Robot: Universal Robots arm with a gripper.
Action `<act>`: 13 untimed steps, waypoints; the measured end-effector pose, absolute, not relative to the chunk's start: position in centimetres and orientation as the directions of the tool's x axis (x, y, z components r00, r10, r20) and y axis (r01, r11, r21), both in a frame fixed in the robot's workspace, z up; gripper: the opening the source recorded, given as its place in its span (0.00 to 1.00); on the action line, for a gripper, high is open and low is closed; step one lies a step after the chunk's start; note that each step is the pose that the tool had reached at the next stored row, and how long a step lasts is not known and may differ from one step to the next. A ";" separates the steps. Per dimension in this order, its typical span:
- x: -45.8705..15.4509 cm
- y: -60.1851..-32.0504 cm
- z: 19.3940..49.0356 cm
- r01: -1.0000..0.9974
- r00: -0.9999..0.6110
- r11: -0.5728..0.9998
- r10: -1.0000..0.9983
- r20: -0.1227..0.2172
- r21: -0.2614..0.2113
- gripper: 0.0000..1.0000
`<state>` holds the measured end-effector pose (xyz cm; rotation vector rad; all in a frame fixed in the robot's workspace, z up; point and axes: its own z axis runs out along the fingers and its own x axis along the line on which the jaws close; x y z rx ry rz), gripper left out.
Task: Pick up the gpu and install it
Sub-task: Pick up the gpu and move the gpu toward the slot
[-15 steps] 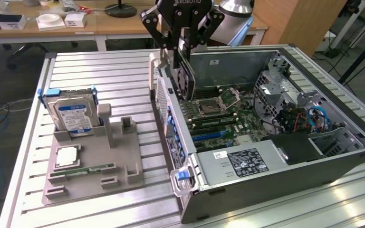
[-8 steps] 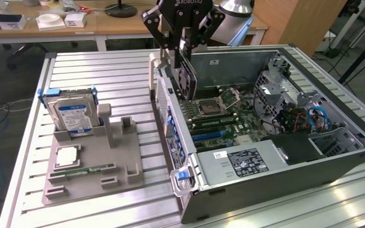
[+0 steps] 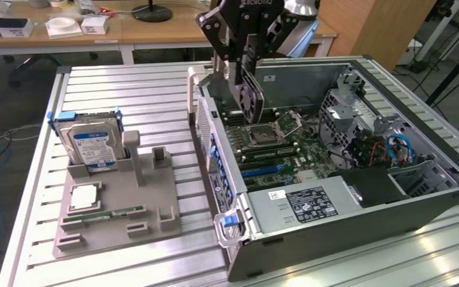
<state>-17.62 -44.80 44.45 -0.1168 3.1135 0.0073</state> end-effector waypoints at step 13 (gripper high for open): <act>-15.8 -44.4 44.4 0.014 -1.000 1.000 0.014 -0.026 0.004 0.26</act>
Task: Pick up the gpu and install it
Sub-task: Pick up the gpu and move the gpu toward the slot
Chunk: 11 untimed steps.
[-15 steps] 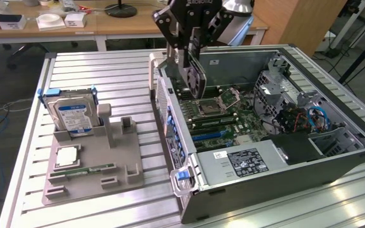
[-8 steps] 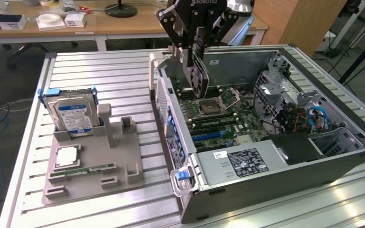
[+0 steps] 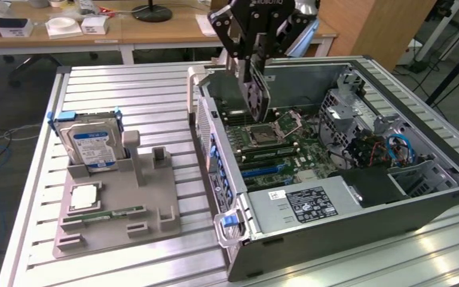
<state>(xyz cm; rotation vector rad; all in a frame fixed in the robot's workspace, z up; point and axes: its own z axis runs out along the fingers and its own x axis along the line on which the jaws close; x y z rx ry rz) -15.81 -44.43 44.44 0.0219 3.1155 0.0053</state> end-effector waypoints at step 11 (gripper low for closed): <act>-12.8 -43.9 44.4 0.014 -1.000 1.000 0.014 -0.026 0.004 0.26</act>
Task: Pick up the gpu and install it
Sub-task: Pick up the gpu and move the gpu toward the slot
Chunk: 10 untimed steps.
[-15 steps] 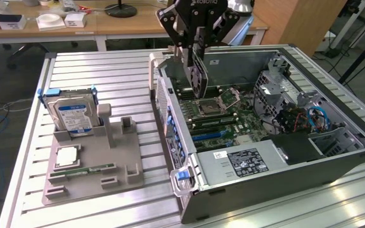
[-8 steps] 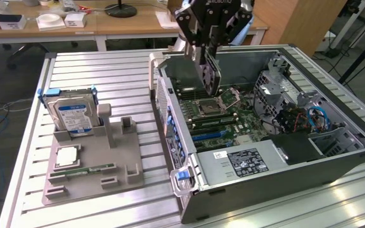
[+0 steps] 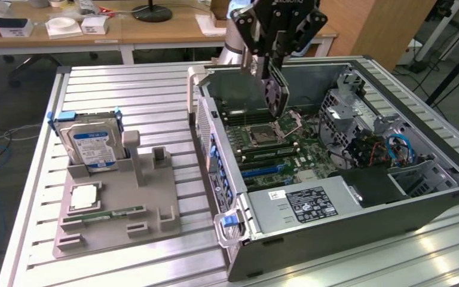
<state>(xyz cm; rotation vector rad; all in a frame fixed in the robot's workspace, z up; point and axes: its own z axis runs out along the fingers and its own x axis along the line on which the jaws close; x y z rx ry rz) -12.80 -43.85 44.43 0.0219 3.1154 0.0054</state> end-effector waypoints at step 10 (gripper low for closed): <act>-9.3 -43.4 44.4 0.014 -1.000 1.000 0.014 -0.026 0.004 0.26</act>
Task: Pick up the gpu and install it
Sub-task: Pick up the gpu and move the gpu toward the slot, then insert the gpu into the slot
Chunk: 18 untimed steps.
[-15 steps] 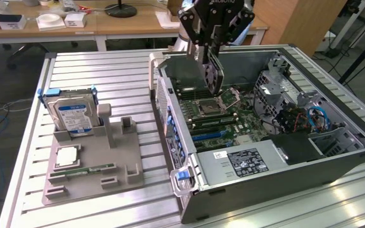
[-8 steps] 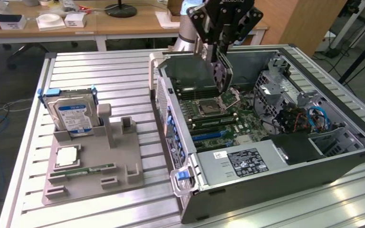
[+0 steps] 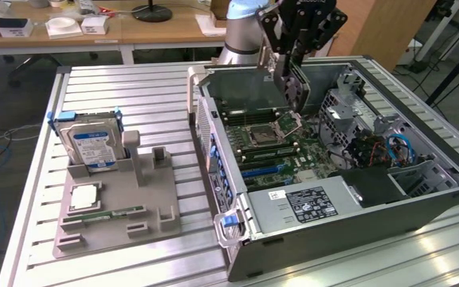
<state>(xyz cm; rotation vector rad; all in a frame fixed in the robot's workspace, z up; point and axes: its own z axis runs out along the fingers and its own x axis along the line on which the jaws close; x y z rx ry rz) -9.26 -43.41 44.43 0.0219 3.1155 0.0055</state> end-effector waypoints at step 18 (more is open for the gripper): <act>-7.2 -43.2 44.4 0.014 -1.000 1.000 0.014 -0.026 0.004 0.26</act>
